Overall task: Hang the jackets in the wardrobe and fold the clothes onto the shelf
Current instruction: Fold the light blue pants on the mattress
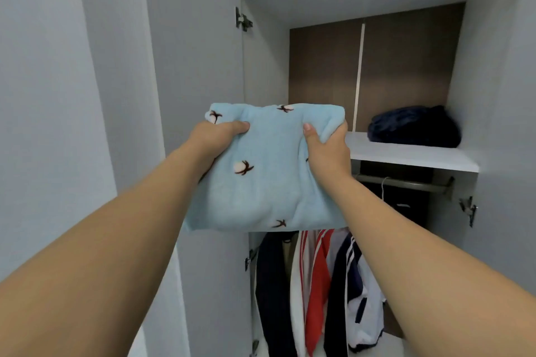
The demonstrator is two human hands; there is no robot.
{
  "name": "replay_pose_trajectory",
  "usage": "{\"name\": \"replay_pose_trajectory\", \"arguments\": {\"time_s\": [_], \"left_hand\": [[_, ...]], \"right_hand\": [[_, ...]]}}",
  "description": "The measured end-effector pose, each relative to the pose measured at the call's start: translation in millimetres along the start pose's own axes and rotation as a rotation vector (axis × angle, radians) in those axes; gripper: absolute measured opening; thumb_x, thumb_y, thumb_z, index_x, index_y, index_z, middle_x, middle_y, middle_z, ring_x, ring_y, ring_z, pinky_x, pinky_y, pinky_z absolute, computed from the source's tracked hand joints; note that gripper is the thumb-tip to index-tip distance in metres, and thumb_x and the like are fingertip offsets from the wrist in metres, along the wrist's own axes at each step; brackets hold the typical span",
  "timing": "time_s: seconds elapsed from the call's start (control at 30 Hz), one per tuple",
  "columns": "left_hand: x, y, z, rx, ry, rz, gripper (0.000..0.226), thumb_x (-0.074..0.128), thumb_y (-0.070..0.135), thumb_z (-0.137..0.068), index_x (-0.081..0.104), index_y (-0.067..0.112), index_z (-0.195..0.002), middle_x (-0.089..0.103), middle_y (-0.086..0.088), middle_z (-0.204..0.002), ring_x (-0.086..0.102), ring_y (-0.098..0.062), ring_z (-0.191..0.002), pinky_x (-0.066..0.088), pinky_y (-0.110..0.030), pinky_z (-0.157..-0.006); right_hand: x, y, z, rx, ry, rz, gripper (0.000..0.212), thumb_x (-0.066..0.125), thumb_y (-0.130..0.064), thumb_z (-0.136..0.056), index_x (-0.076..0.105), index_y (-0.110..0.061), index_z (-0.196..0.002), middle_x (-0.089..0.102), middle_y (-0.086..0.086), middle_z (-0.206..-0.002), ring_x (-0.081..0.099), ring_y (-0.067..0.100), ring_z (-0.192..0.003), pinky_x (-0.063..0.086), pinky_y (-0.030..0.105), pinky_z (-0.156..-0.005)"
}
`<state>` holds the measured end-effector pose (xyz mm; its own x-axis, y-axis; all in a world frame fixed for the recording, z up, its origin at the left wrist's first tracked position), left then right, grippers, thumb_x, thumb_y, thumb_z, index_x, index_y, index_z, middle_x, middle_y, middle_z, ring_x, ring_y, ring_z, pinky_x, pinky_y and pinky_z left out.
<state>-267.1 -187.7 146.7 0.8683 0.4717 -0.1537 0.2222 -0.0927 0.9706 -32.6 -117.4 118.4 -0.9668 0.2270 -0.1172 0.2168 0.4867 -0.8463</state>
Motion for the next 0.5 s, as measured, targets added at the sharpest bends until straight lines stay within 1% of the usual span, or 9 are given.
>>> {"name": "replay_pose_trajectory", "arguments": {"time_s": [0.07,0.17,0.23,0.33,0.43,0.5], "left_hand": [[13,7,-22,0.022,-0.041,0.000,0.045,0.083,0.050,-0.065,0.060,0.023,-0.093,0.071,0.004,-0.087,0.072,-0.013,-0.059,0.050,-0.021,-0.046],[27,15,-62,0.065,-0.099,0.000,0.054,0.082,0.049,-0.068,0.062,0.020,-0.108,0.071,0.002,-0.096,0.072,-0.018,-0.077,0.052,-0.026,-0.057],[34,19,-92,0.097,-0.143,0.004,0.055,0.081,0.049,-0.069,0.062,0.020,-0.111,0.071,0.002,-0.097,0.072,-0.018,-0.080,0.052,-0.027,-0.059],[47,25,-140,0.103,-0.220,0.009,0.058,0.081,0.047,-0.070,0.062,0.019,-0.116,0.072,0.000,-0.102,0.072,-0.020,-0.083,0.056,-0.032,-0.065],[65,34,-188,0.119,-0.252,0.026,0.060,0.081,0.043,-0.073,0.059,0.017,-0.122,0.070,-0.002,-0.107,0.071,-0.022,-0.088,0.057,-0.036,-0.074],[79,42,-221,0.128,-0.250,0.026,0.060,0.081,0.042,-0.073,0.057,0.014,-0.121,0.068,-0.001,-0.103,0.069,-0.020,-0.086,0.054,-0.031,-0.066]], "right_hand": [[-1,5,-18,0.006,0.056,-0.015,0.071,0.051,-0.057,-0.093,0.019,-0.028,-0.150,0.051,-0.008,-0.115,0.054,0.018,-0.103,0.046,0.035,-0.087],[4,8,-43,-0.027,0.158,-0.026,0.065,0.054,-0.053,-0.093,0.025,-0.028,-0.147,0.053,-0.010,-0.115,0.056,0.017,-0.104,0.048,0.037,-0.091],[12,9,-61,-0.051,0.216,-0.015,0.064,0.055,-0.052,-0.093,0.026,-0.029,-0.146,0.056,-0.010,-0.118,0.056,0.016,-0.104,0.048,0.038,-0.091],[26,10,-92,-0.043,0.260,0.031,0.065,0.053,-0.053,-0.094,0.025,-0.029,-0.147,0.057,-0.005,-0.128,0.057,0.020,-0.110,0.048,0.040,-0.094],[38,13,-130,-0.027,0.300,0.078,0.067,0.052,-0.054,-0.094,0.022,-0.030,-0.149,0.057,-0.002,-0.131,0.057,0.023,-0.113,0.048,0.044,-0.096],[45,17,-160,-0.016,0.312,0.092,0.067,0.052,-0.053,-0.094,0.021,-0.030,-0.148,0.058,-0.003,-0.128,0.058,0.024,-0.112,0.048,0.045,-0.096]]}}
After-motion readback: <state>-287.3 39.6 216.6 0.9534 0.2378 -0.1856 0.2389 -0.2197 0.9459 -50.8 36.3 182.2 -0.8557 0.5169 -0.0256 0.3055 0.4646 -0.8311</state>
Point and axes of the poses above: each hand's wrist, its own z-axis away from the middle knuckle, its own x-axis out of the palm, y = z × x, the point moved 5 cm from there along -z, towards the middle knuckle
